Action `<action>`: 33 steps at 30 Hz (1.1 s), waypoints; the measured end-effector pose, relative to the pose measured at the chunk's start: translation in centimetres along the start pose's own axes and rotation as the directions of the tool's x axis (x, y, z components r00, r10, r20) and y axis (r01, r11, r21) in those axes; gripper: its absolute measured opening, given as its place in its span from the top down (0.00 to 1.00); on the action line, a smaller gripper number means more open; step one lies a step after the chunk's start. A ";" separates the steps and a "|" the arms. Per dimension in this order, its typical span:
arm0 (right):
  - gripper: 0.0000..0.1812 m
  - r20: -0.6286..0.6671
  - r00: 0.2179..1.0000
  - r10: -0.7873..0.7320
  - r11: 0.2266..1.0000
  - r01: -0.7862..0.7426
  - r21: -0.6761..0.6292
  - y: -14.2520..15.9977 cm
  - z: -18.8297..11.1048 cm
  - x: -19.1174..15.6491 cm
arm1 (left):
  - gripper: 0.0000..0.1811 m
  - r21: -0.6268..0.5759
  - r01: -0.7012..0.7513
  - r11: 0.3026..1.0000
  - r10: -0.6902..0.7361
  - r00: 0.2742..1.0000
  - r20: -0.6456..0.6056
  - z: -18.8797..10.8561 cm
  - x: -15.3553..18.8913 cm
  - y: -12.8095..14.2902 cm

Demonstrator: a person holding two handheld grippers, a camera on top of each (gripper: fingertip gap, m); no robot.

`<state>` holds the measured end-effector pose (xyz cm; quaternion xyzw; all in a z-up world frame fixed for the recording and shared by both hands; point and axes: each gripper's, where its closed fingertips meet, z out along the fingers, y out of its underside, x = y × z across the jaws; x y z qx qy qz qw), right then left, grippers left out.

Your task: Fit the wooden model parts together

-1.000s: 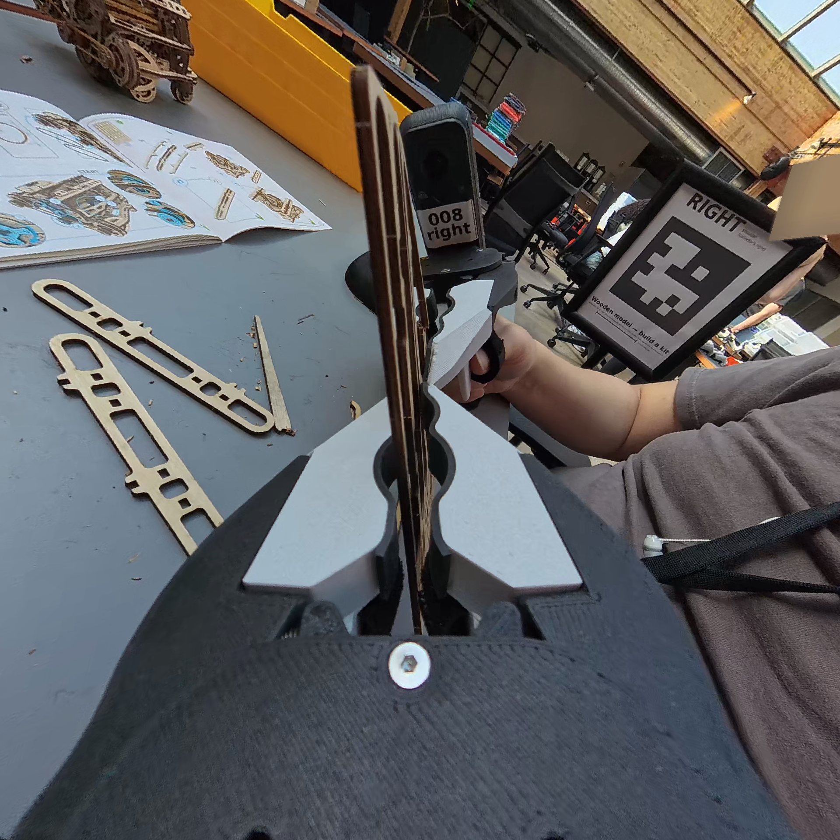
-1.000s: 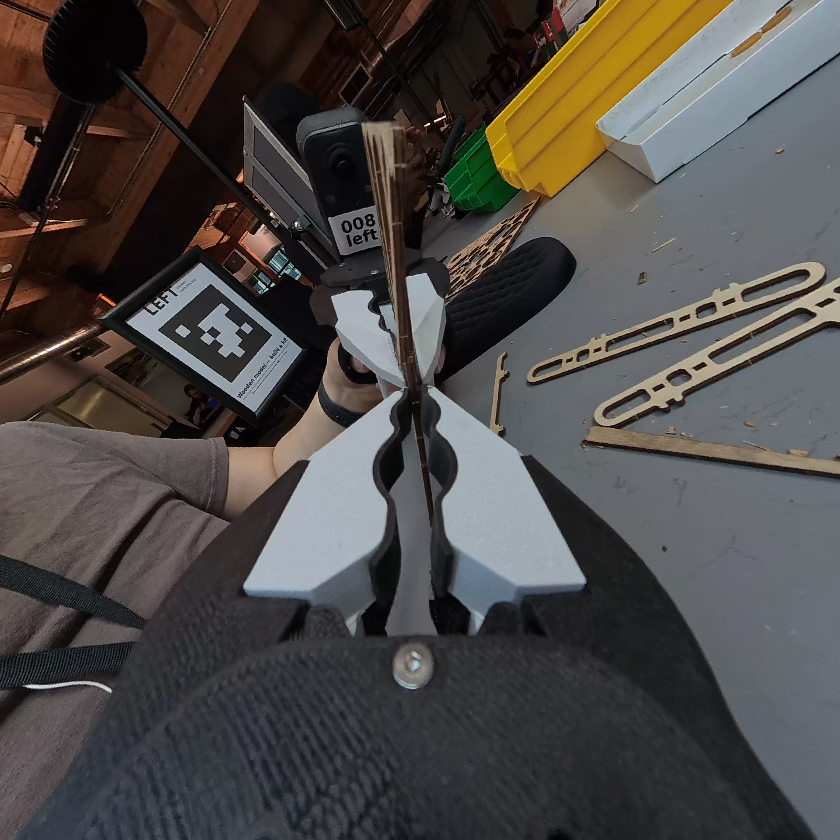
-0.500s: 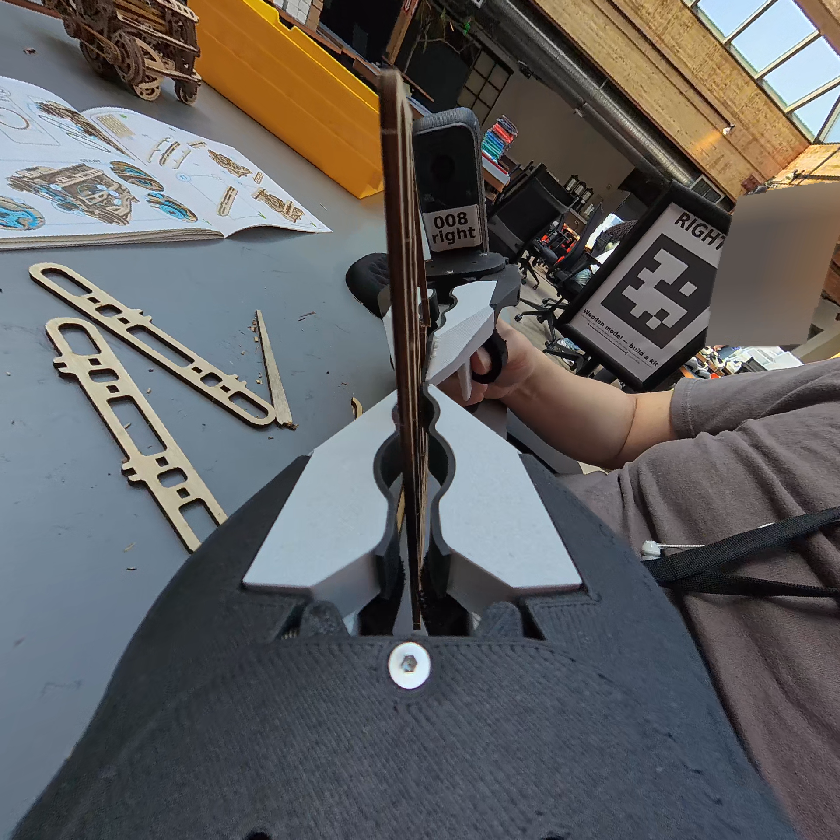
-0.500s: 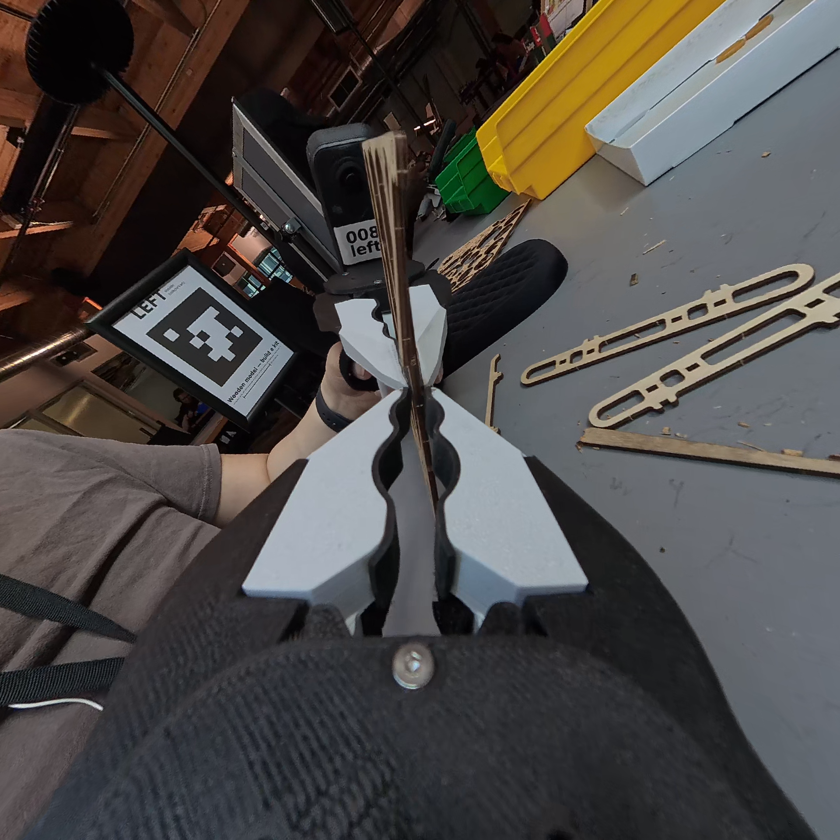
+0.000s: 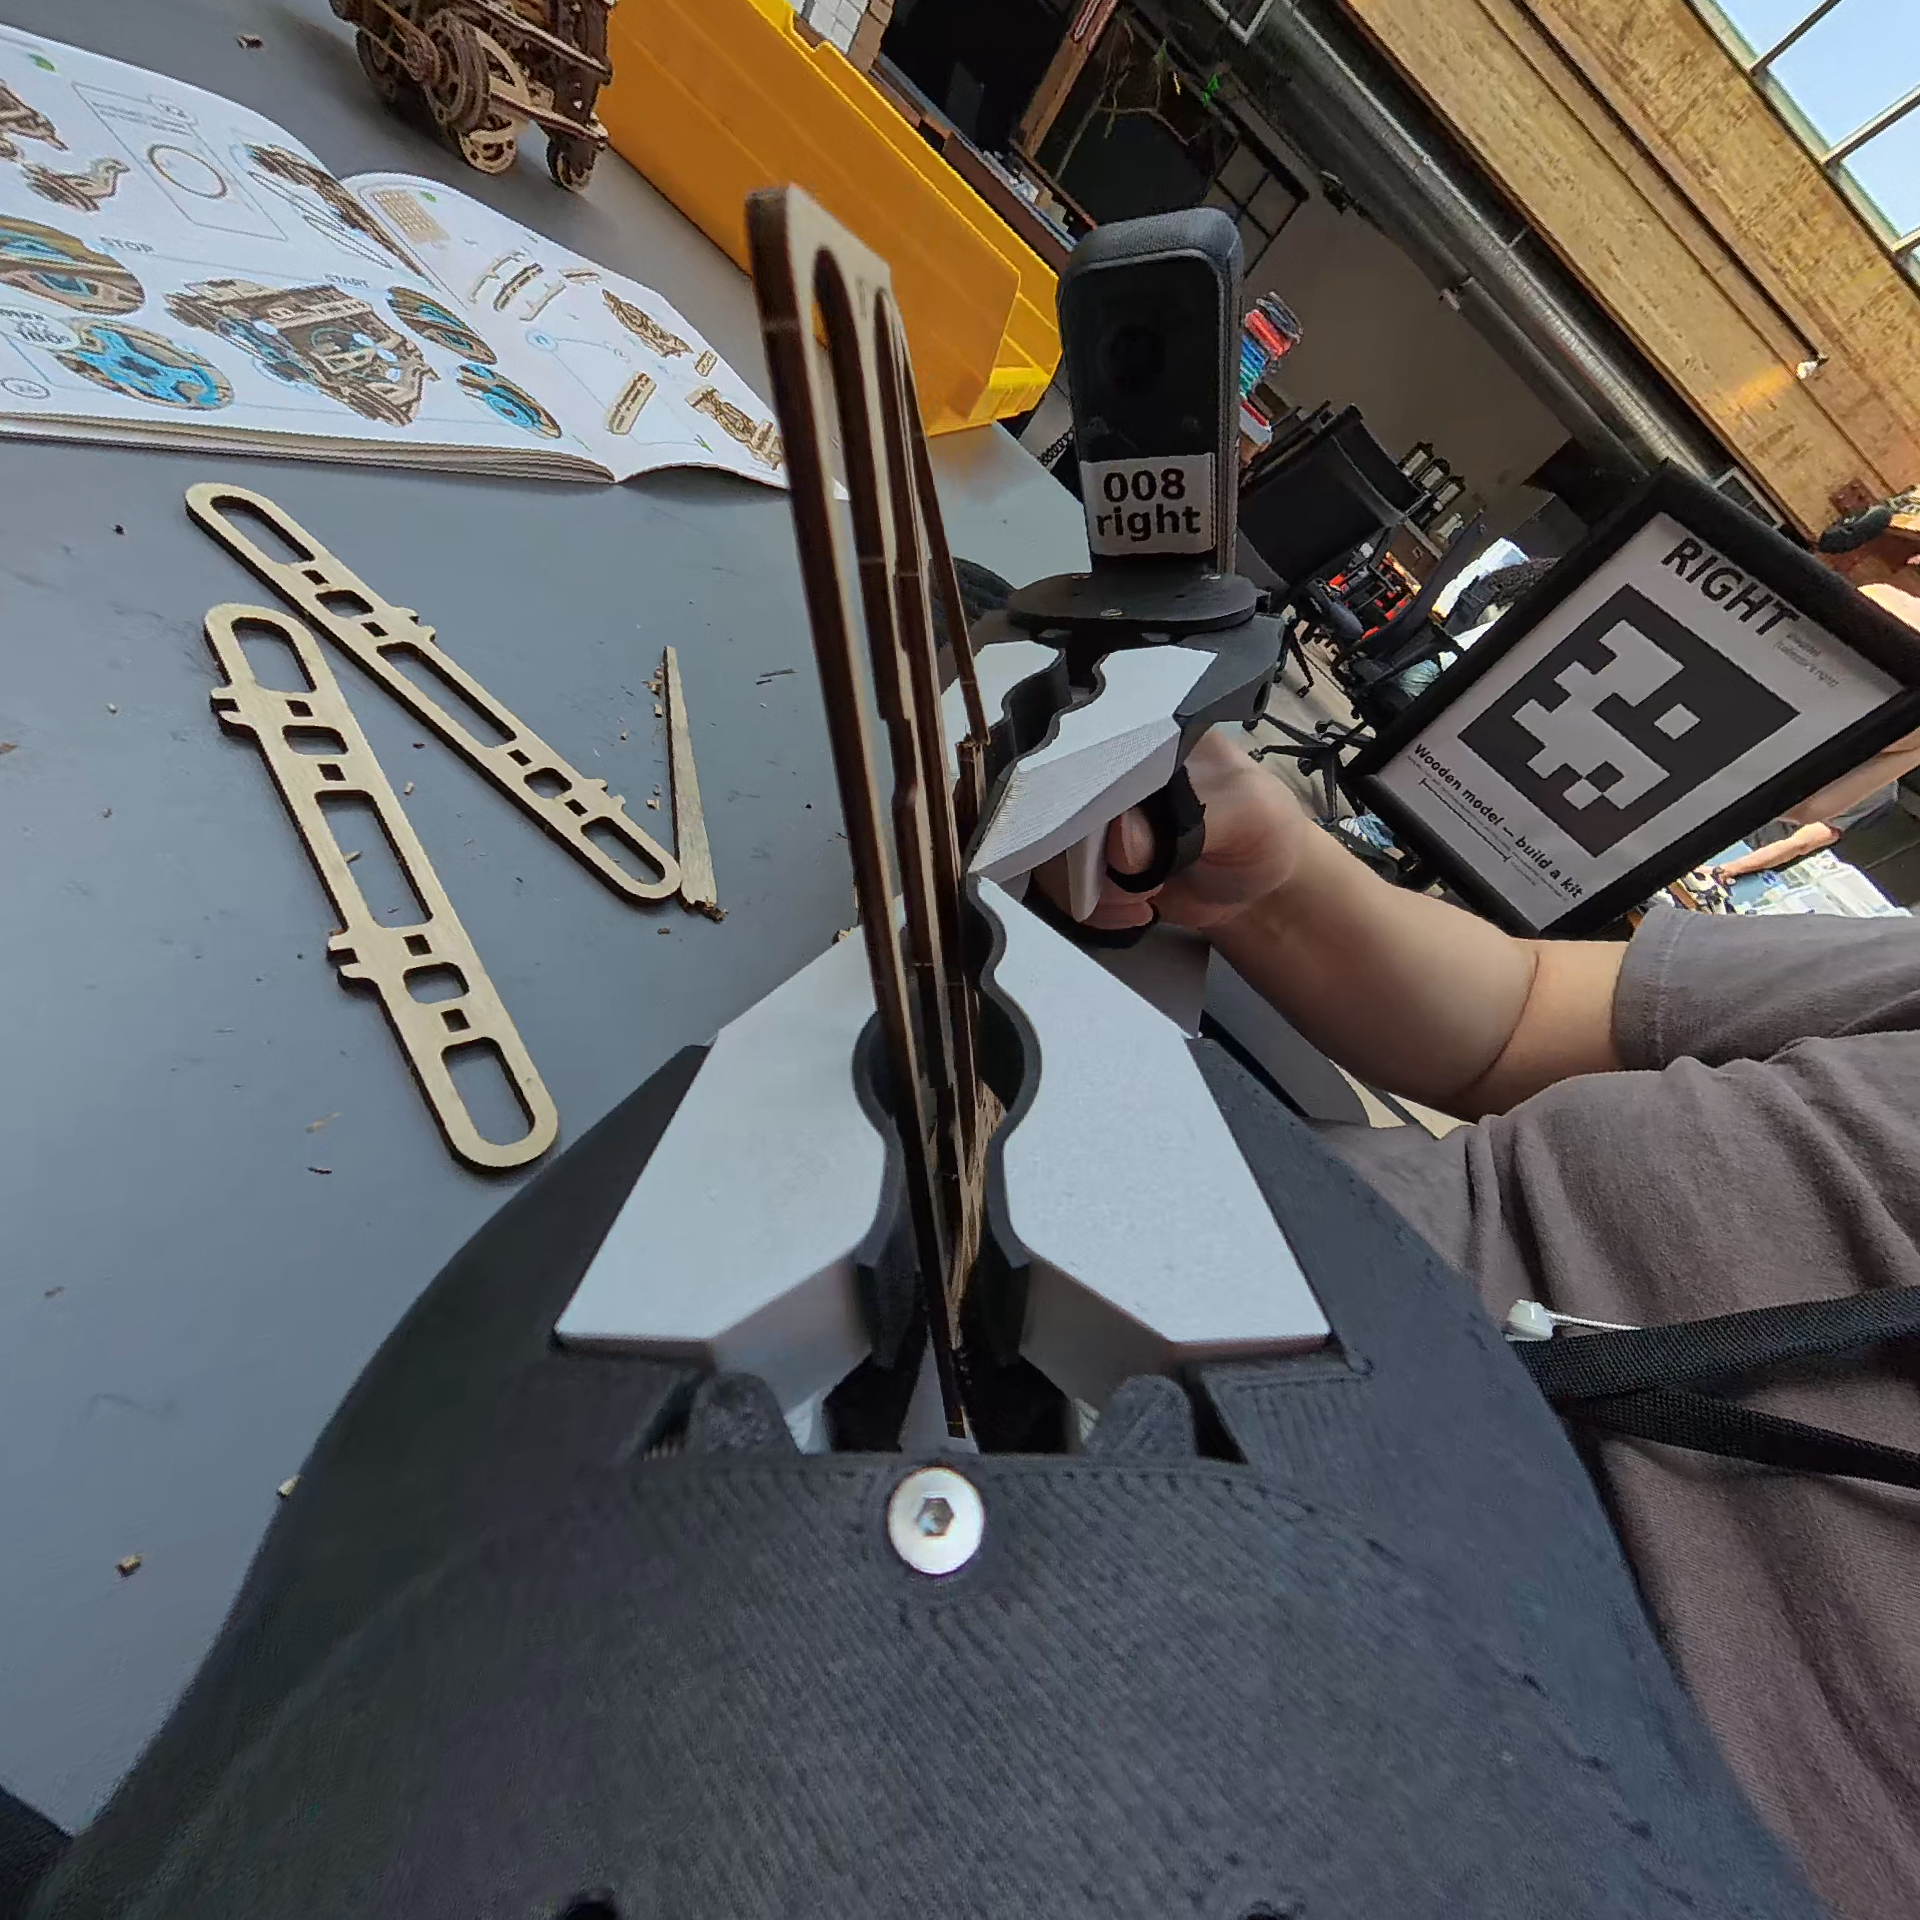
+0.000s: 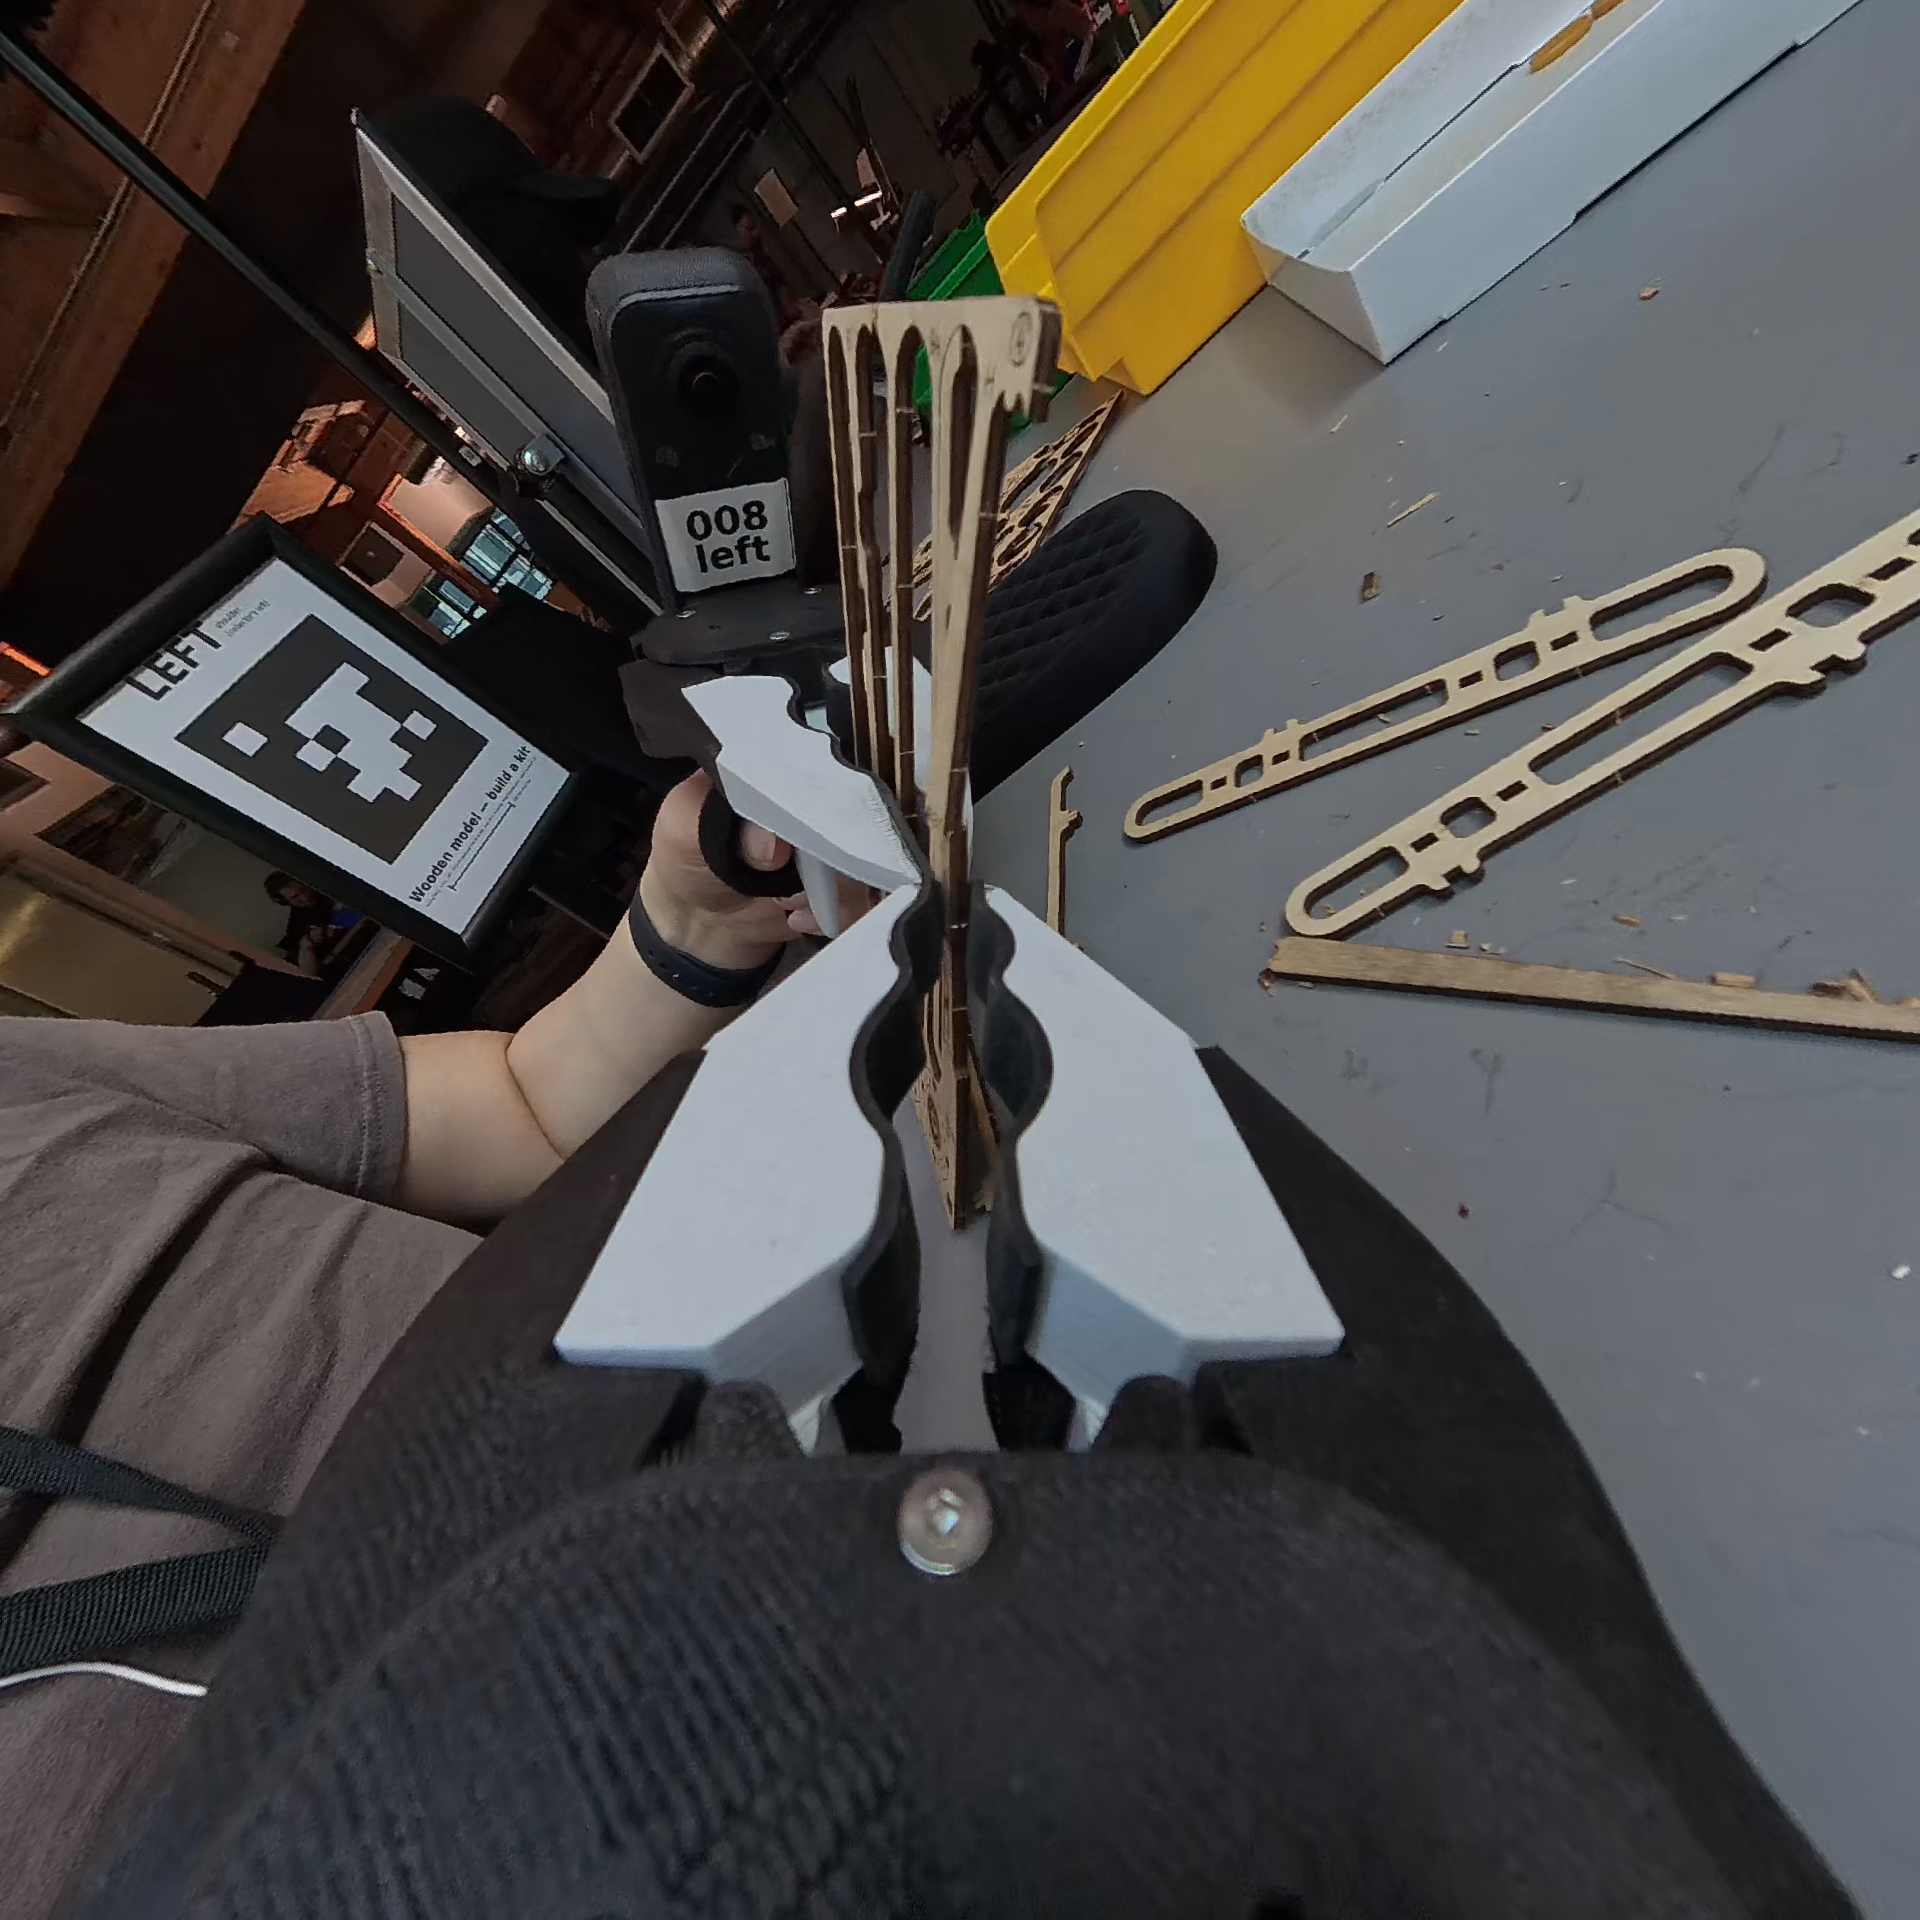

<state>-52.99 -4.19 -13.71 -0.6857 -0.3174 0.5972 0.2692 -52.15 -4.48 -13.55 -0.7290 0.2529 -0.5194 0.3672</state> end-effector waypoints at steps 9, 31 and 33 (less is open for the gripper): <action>0.99 -0.039 0.999 -0.001 1.000 0.000 -0.012 0.2 0.1 0.5 | 1.00 -0.007 0.010 1.000 -0.010 0.999 0.031 0.0 -0.4 0.1; 0.93 0.133 0.991 -0.022 0.999 0.017 0.039 -6.9 -1.0 0.3 | 1.00 -0.019 -0.009 1.000 0.008 0.999 -0.039 0.5 0.7 0.3; 0.98 0.186 0.982 -0.024 0.999 0.017 0.041 -6.9 -1.0 -0.3 | 1.00 -0.021 -0.008 1.000 0.007 0.999 -0.044 0.6 0.8 0.3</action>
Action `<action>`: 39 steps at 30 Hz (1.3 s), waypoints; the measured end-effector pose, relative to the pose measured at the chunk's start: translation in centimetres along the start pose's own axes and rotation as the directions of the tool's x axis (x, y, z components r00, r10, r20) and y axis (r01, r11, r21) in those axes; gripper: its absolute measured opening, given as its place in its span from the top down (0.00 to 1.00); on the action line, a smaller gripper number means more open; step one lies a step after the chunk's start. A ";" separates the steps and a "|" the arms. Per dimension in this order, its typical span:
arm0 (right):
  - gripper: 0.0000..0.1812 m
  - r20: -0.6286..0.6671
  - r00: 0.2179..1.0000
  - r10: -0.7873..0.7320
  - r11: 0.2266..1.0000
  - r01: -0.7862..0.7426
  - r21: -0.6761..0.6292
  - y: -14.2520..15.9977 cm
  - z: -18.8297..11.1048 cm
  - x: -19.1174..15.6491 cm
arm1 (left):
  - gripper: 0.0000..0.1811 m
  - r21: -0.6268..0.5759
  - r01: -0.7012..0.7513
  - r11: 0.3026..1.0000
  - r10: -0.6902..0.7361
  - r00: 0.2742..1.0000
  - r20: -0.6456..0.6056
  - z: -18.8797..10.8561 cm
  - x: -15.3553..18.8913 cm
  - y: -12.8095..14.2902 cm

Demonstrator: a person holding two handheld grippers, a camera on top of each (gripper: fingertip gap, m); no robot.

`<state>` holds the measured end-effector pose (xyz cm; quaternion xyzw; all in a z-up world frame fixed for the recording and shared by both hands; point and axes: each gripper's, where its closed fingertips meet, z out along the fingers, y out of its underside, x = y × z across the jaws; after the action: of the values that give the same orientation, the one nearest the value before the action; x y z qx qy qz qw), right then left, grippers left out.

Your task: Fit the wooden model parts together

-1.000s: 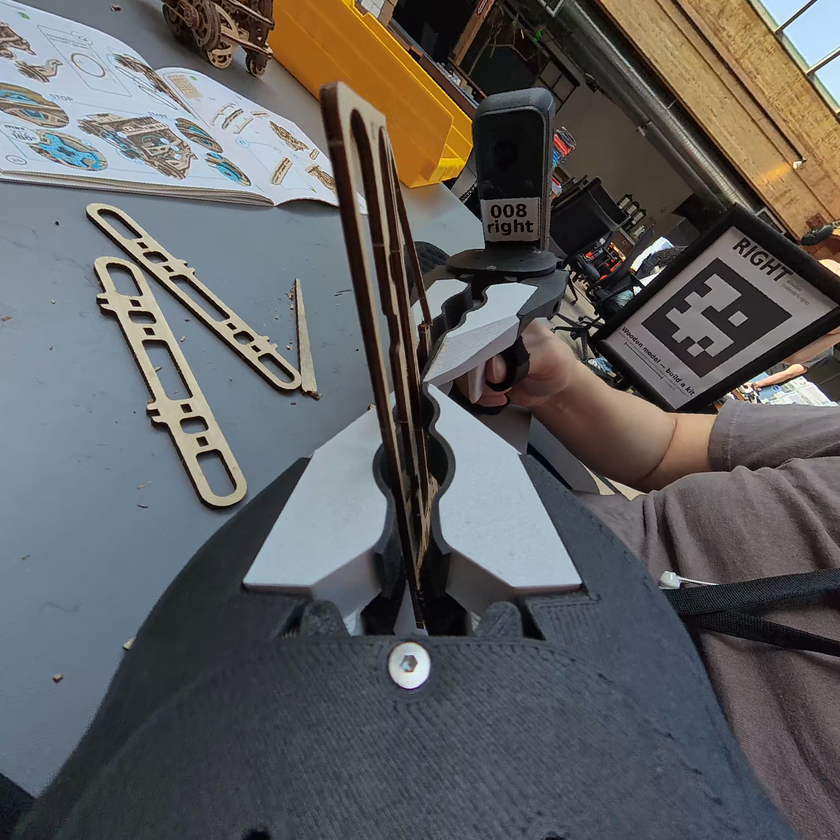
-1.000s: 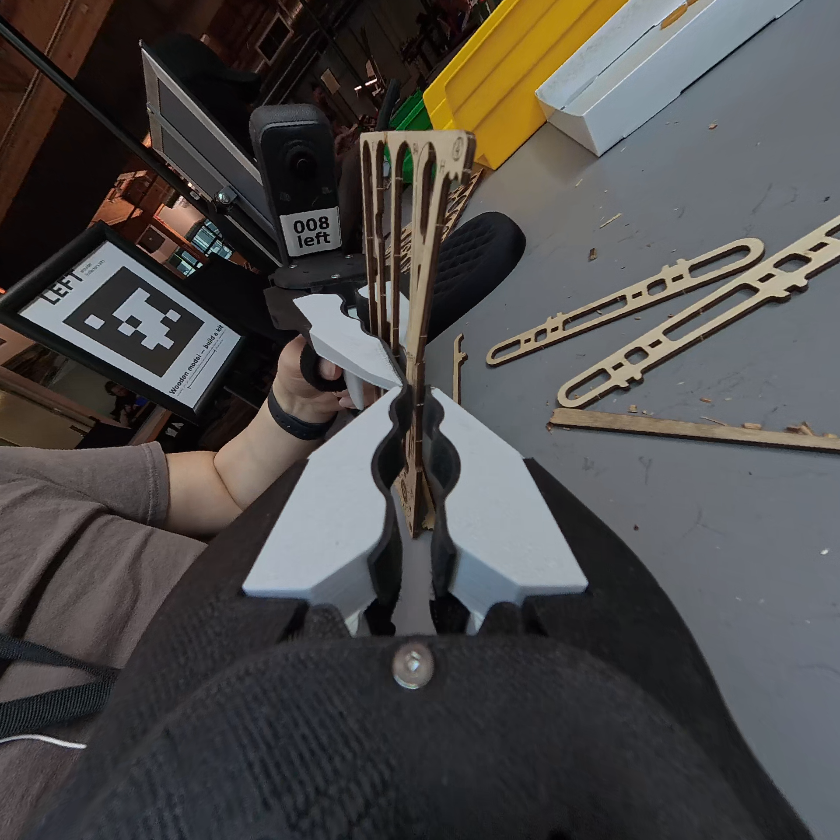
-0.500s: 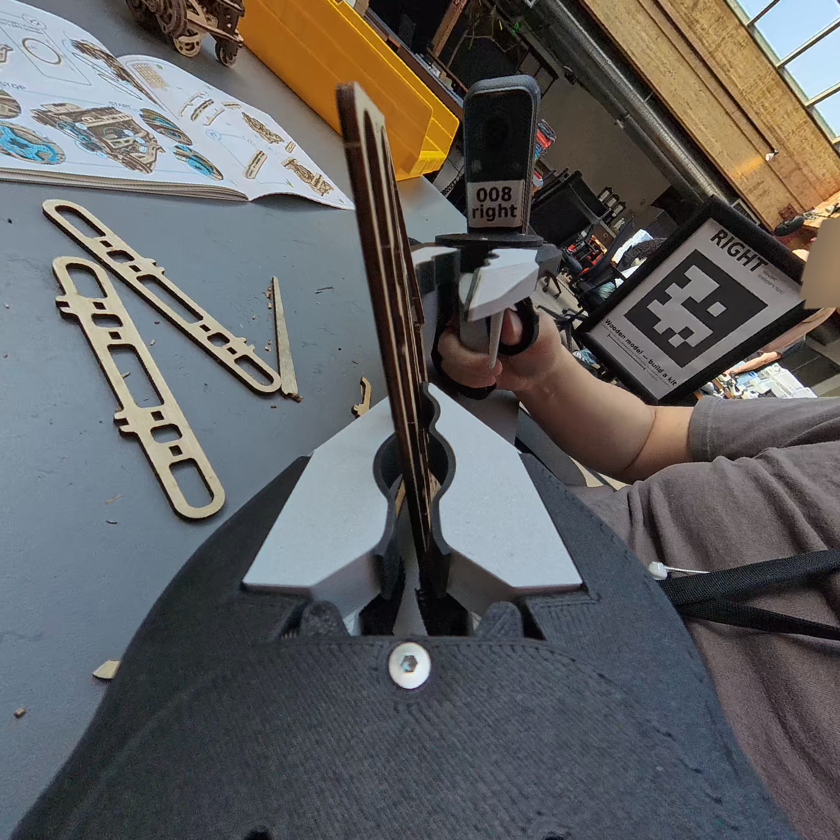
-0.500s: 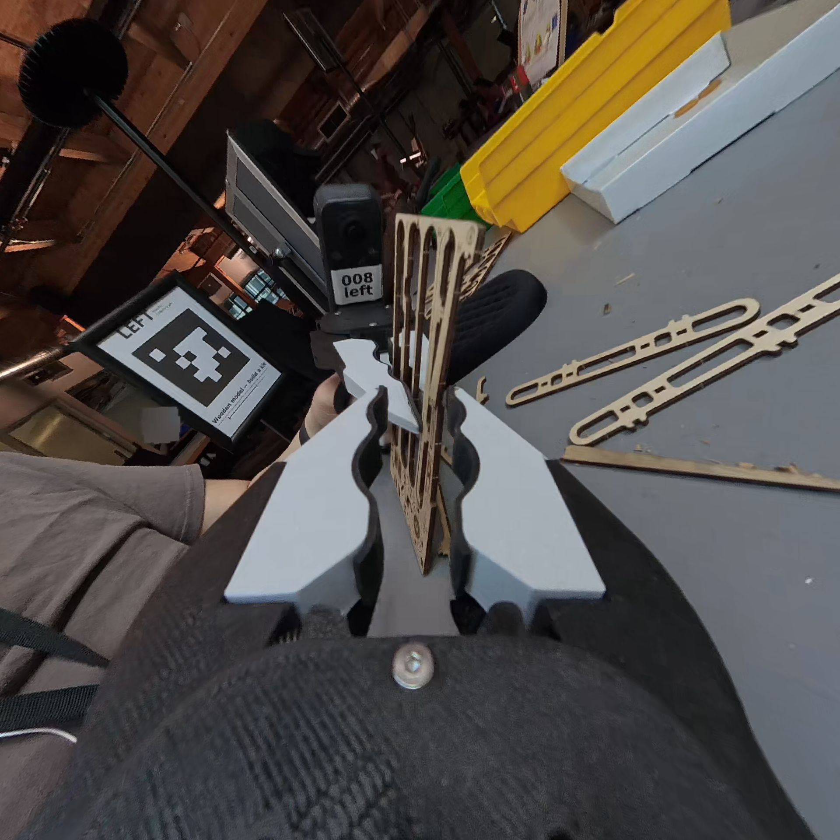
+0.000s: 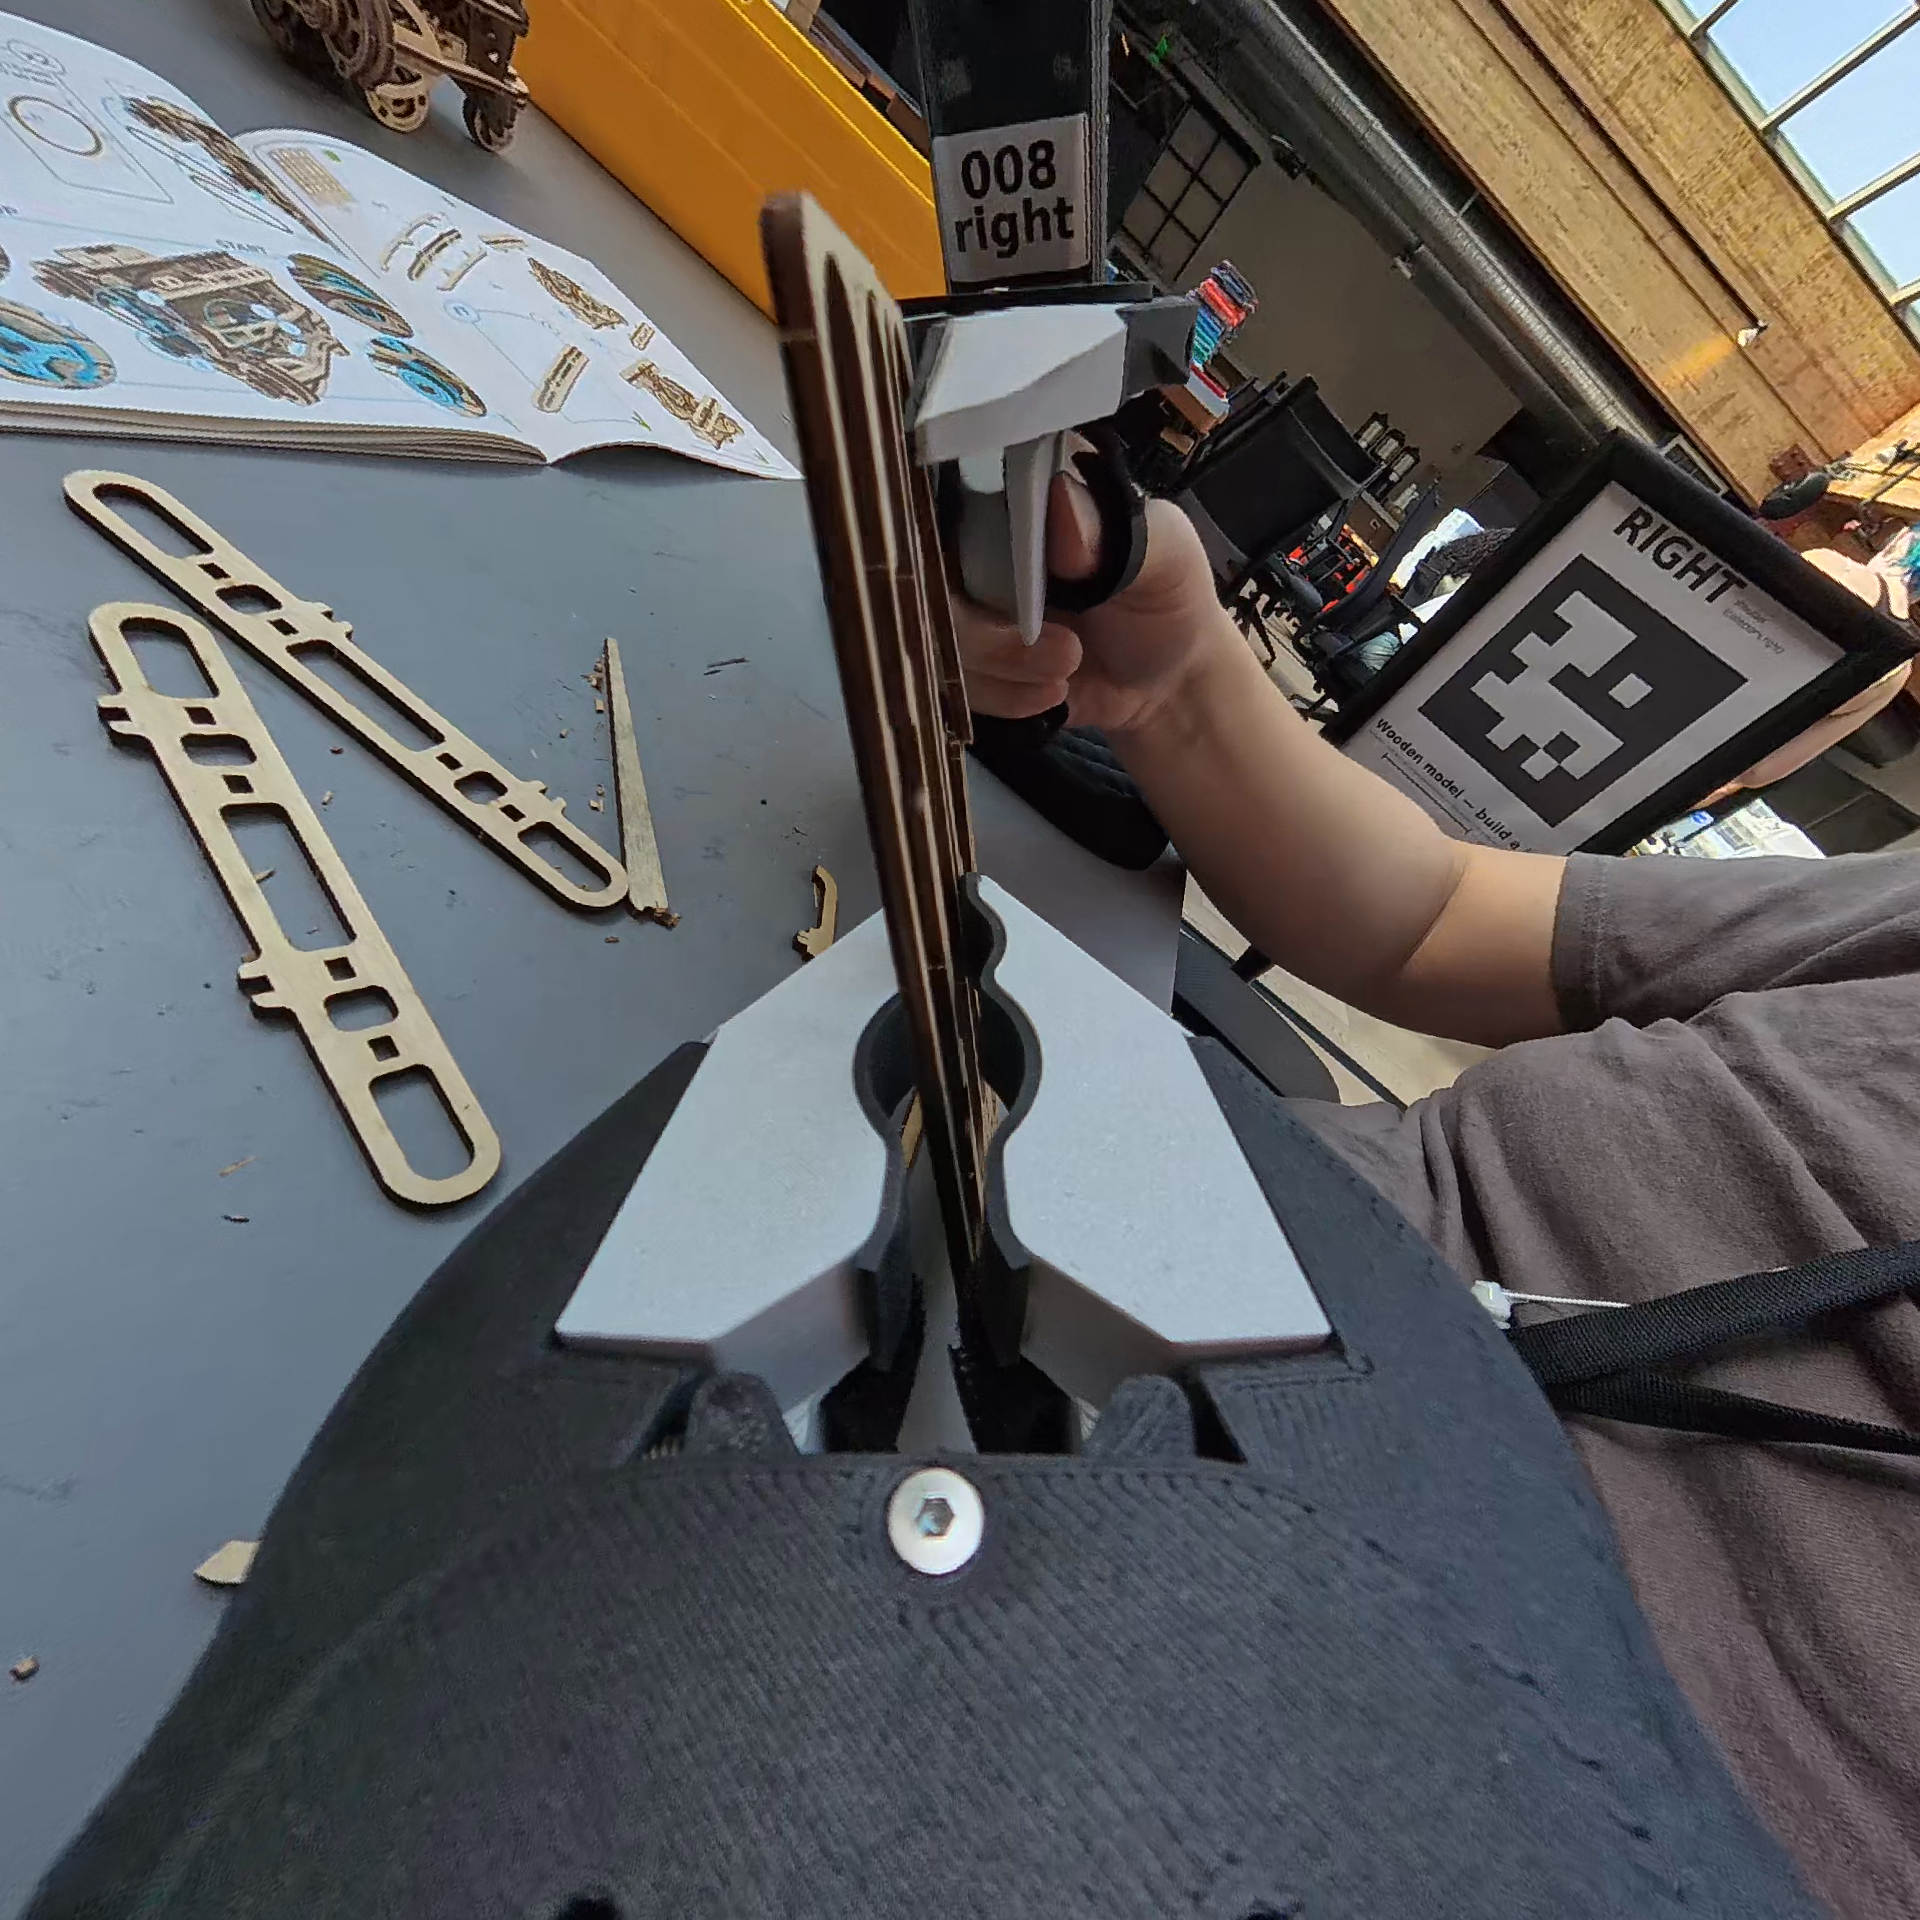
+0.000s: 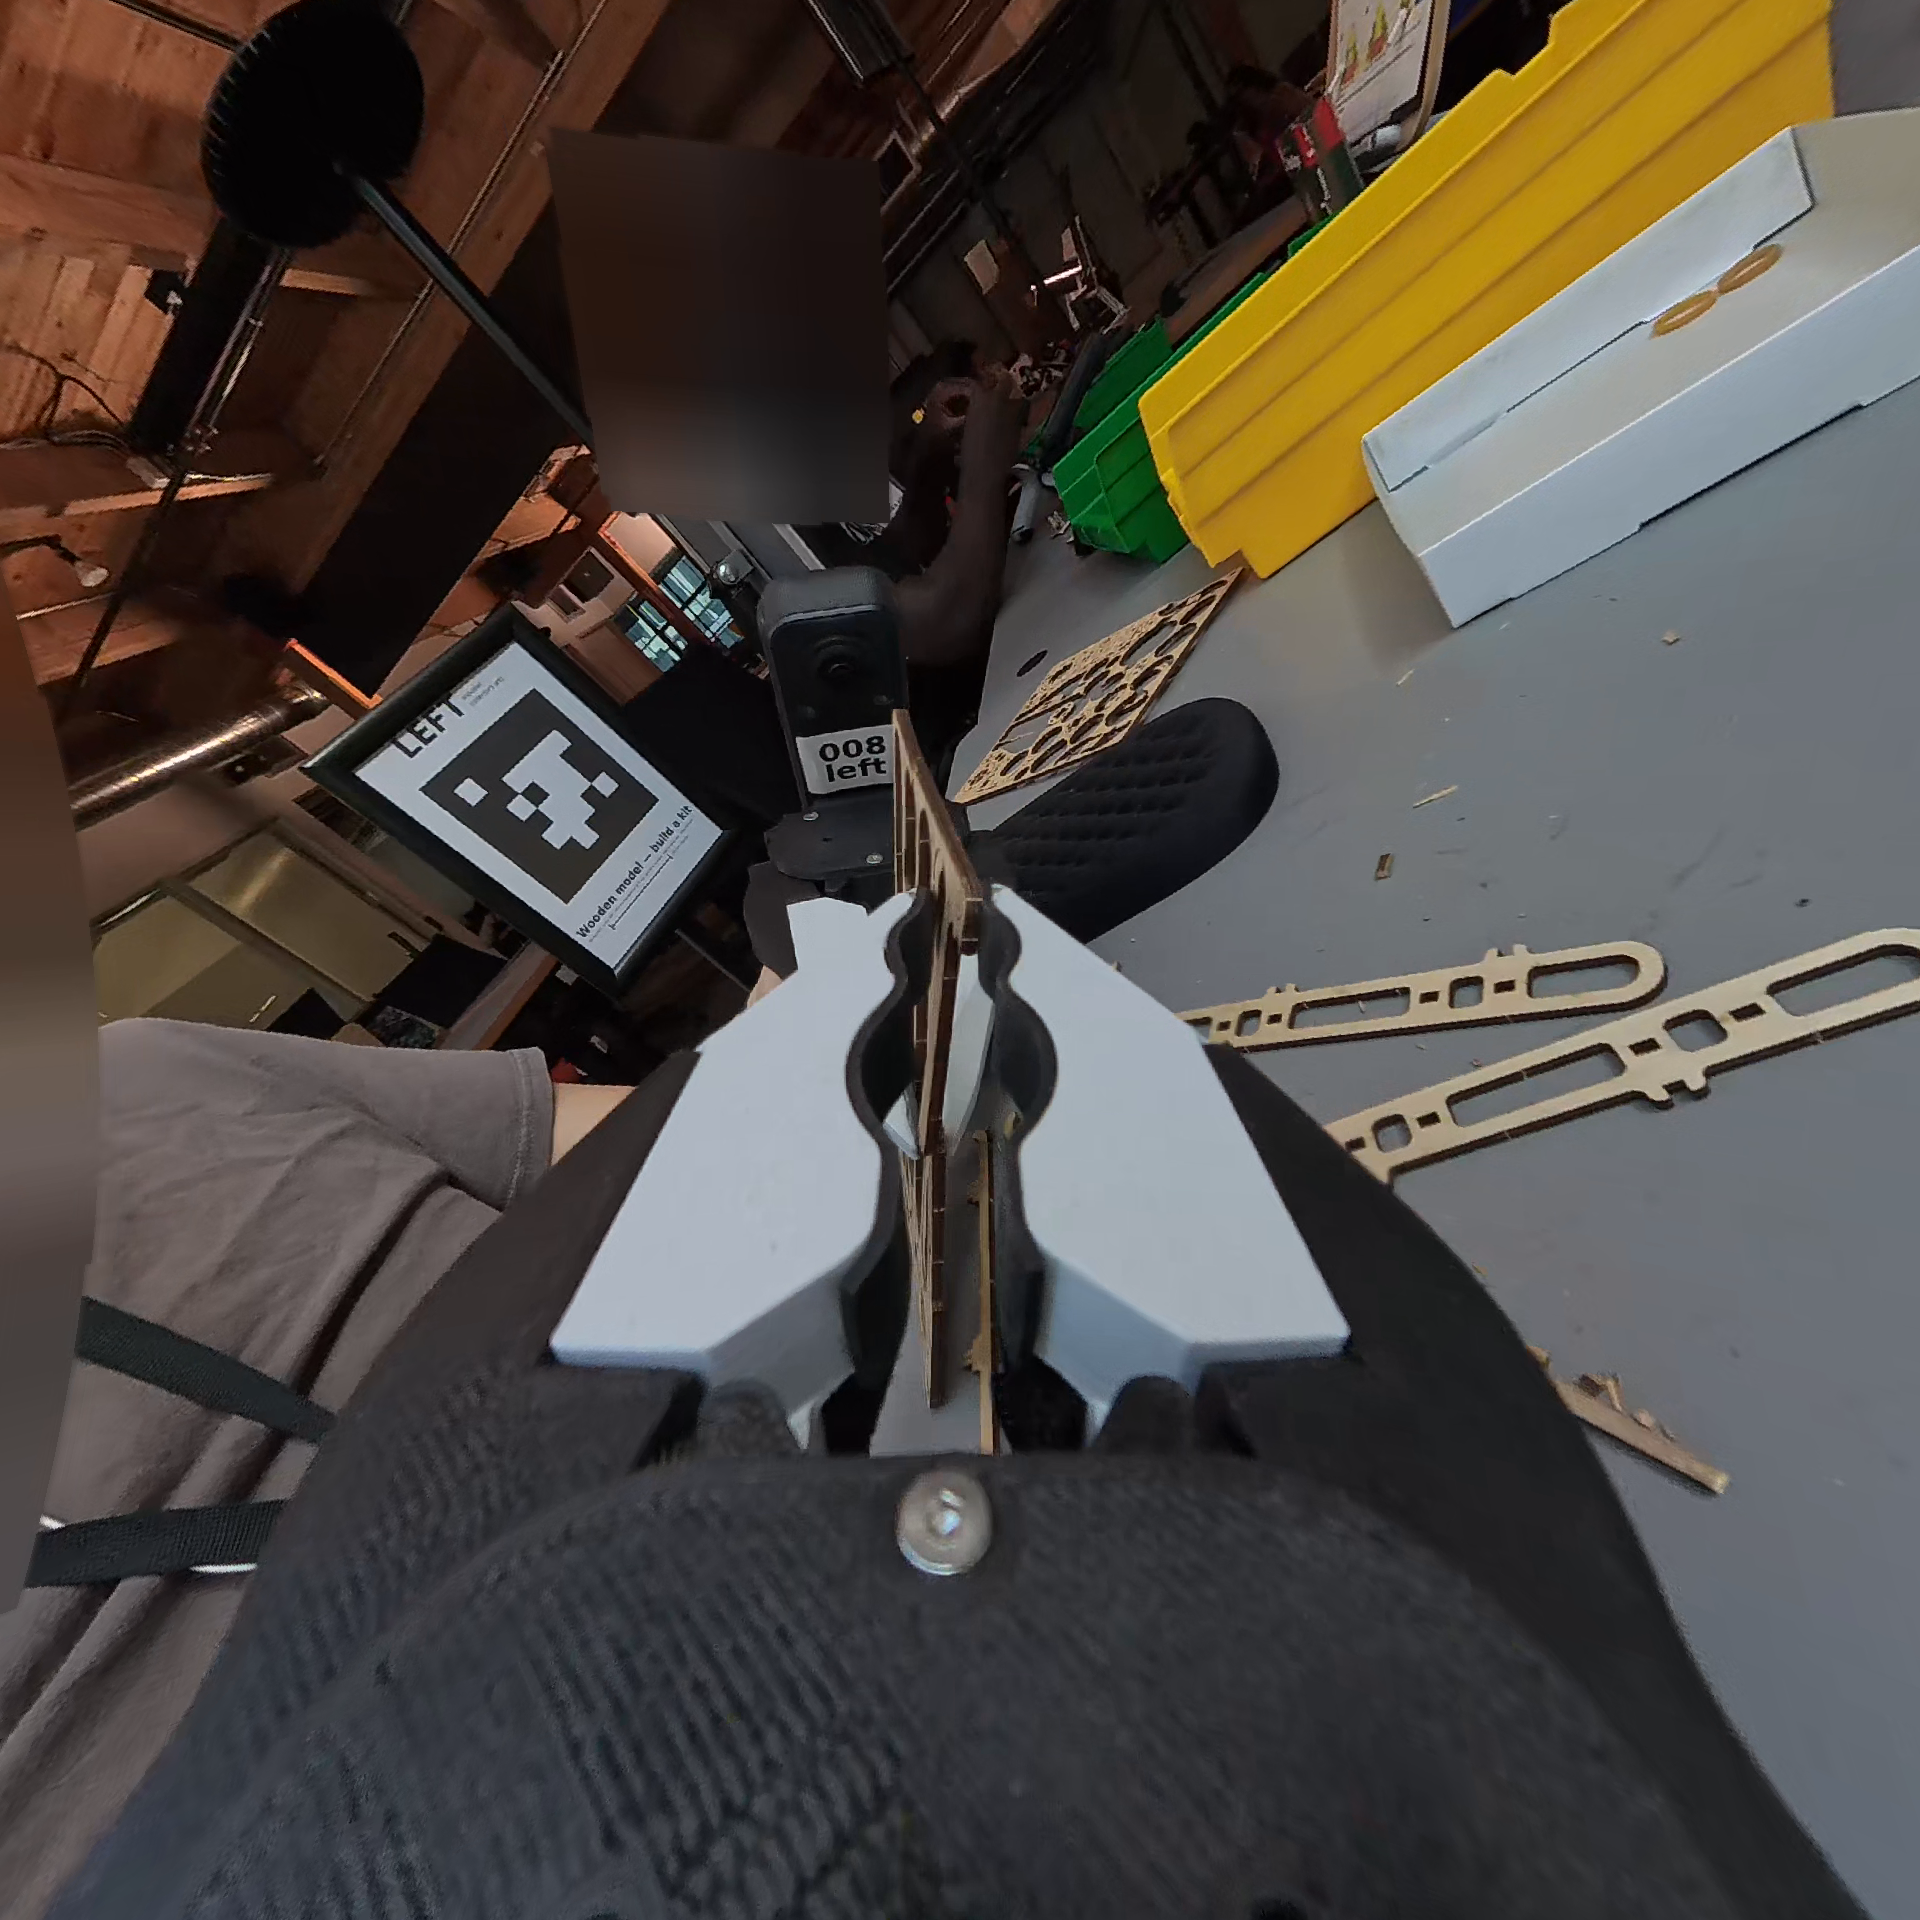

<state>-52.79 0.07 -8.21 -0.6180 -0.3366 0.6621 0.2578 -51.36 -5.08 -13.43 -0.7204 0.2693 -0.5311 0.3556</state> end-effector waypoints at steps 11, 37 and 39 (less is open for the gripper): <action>1.00 0.046 0.999 -0.026 0.999 0.027 -0.034 0.3 -0.1 -0.8 | 0.85 0.074 -0.063 0.995 0.062 0.998 0.021 -1.6 -0.1 -4.9; 0.99 -0.047 0.999 0.014 0.999 -0.016 -0.052 0.6 -0.1 0.3 | 0.99 0.016 -0.201 0.980 0.199 0.977 0.083 0.1 -0.9 -6.4; 0.99 -0.075 0.997 0.002 0.997 -0.008 -0.073 0.7 0.0 0.3 | 0.99 0.024 -0.185 0.983 0.182 0.980 0.075 0.0 -0.9 -6.4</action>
<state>-52.82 -0.14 -8.90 -0.6520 -0.3492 0.6265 0.2458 -51.60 -0.52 -8.88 -0.7056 0.3134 -0.4738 0.4236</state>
